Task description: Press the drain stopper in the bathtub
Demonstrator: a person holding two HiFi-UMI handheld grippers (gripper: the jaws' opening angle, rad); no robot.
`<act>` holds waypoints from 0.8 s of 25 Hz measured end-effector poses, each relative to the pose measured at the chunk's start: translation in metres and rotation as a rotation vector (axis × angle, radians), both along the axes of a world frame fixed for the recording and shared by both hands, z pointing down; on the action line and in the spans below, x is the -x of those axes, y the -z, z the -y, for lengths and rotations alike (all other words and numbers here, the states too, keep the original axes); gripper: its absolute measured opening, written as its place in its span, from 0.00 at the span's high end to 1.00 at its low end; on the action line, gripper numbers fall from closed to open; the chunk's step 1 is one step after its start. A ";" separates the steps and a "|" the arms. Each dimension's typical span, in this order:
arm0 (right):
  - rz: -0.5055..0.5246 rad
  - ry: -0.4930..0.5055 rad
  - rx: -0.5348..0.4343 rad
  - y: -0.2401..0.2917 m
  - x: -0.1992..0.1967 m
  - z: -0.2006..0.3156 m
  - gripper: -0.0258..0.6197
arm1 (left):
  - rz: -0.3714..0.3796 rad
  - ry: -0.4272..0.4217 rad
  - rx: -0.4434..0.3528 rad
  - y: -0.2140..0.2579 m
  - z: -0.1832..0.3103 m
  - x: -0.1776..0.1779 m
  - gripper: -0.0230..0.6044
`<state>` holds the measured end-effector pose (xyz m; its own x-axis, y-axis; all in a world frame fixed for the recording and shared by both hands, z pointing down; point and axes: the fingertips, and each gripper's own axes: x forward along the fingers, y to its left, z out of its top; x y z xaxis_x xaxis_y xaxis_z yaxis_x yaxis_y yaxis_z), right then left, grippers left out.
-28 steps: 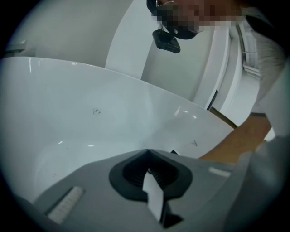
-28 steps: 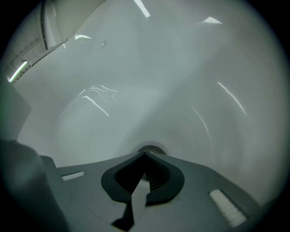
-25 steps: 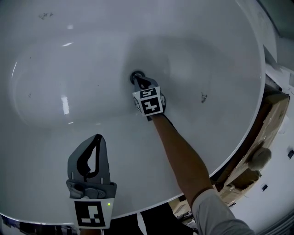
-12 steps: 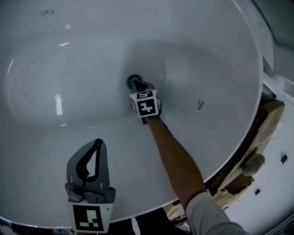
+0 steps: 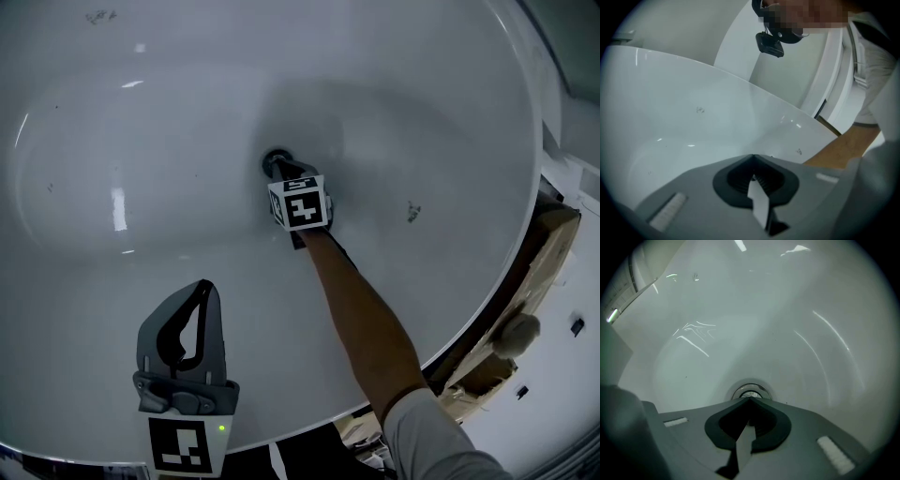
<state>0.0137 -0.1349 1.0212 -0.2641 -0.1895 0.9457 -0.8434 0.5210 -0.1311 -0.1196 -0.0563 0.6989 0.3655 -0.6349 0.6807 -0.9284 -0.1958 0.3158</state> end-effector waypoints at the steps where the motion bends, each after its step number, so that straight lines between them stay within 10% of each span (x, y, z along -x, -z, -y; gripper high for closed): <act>1: 0.002 -0.012 0.001 0.000 0.000 0.000 0.97 | 0.000 0.003 0.000 0.001 0.000 0.000 0.96; 20: 0.028 -0.045 -0.001 0.021 0.001 0.002 0.97 | -0.047 0.048 -0.027 0.030 -0.007 -0.005 0.96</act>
<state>0.0130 -0.1365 1.0000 -0.2813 -0.2027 0.9380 -0.8619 0.4831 -0.1541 -0.1145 -0.0495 0.6692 0.3651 -0.6703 0.6461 -0.9212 -0.1599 0.3546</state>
